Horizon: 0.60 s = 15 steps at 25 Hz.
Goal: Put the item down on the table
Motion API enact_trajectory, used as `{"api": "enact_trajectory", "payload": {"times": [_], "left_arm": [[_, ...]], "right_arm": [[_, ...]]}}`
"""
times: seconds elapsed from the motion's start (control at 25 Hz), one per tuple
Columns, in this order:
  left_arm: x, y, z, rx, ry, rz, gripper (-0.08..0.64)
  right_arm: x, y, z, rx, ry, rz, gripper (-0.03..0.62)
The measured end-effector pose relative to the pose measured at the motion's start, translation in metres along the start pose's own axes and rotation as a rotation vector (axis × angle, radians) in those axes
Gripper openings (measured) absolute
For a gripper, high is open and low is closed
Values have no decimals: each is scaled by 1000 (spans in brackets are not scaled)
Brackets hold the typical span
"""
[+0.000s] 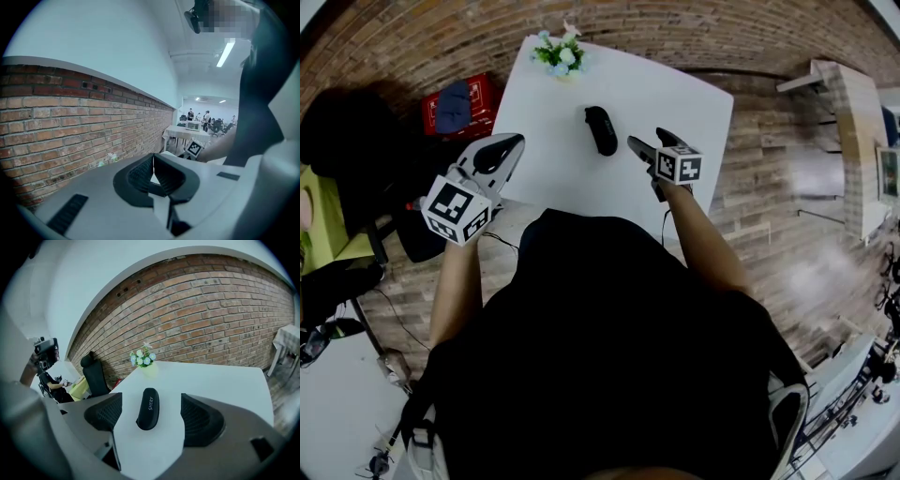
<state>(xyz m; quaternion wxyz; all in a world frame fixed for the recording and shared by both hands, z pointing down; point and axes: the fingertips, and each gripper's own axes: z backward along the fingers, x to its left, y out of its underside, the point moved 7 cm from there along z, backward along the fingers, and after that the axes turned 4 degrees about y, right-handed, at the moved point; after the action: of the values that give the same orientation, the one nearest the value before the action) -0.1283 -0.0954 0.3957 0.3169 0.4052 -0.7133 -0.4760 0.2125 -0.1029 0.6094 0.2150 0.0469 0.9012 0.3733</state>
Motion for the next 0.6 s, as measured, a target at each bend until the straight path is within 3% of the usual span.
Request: {"api": "enact_trajectory", "payload": {"times": [0.4, 0.6], "left_arm": [[-15, 2, -2, 5, 8, -4, 11], [-21, 0, -7, 2, 15, -12, 11]], "right_arm": [[0, 10, 18, 0, -8, 28, 320], [-7, 15, 28, -16, 14, 20, 242]]}}
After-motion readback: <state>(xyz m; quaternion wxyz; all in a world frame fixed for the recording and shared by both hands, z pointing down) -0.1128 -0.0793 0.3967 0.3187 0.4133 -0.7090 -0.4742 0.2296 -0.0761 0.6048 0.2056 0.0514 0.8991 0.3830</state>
